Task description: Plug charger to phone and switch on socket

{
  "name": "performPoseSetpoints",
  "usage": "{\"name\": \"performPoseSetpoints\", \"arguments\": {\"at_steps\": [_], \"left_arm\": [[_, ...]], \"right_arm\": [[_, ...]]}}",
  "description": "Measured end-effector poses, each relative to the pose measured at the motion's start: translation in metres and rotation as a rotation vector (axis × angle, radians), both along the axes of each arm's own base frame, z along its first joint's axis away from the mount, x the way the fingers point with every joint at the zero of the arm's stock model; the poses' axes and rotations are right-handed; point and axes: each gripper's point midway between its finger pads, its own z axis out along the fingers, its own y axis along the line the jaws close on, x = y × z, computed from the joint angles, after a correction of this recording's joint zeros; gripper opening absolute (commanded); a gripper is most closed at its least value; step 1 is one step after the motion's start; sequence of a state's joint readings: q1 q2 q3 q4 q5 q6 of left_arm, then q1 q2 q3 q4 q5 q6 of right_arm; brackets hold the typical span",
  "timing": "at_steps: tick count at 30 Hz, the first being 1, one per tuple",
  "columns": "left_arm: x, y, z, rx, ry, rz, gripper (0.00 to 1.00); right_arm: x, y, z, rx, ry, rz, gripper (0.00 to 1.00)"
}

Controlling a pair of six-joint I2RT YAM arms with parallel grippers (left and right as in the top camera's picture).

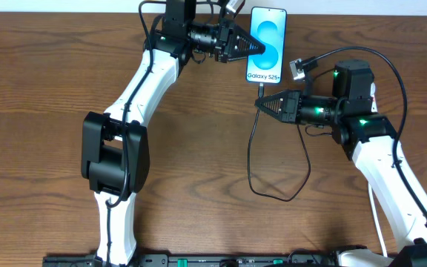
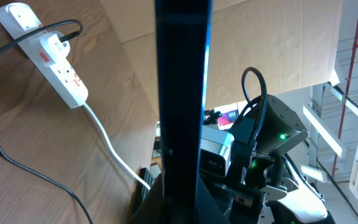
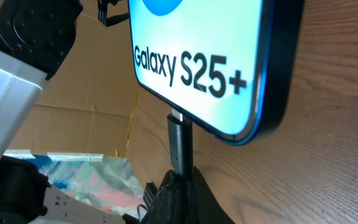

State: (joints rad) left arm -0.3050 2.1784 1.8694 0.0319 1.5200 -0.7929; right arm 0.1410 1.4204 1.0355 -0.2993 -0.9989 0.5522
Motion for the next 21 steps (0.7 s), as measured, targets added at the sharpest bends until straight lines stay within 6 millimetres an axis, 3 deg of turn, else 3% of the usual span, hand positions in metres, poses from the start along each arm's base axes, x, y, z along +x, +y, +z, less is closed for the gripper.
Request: {"name": "performPoseSetpoints", "arguments": {"at_steps": [21], "left_arm": [[0.0007, 0.0008, 0.0008, -0.003, -0.008, 0.001, 0.07]], "right_arm": [[-0.0008, 0.0005, 0.0009, 0.005, -0.001, 0.006, 0.01]]}}
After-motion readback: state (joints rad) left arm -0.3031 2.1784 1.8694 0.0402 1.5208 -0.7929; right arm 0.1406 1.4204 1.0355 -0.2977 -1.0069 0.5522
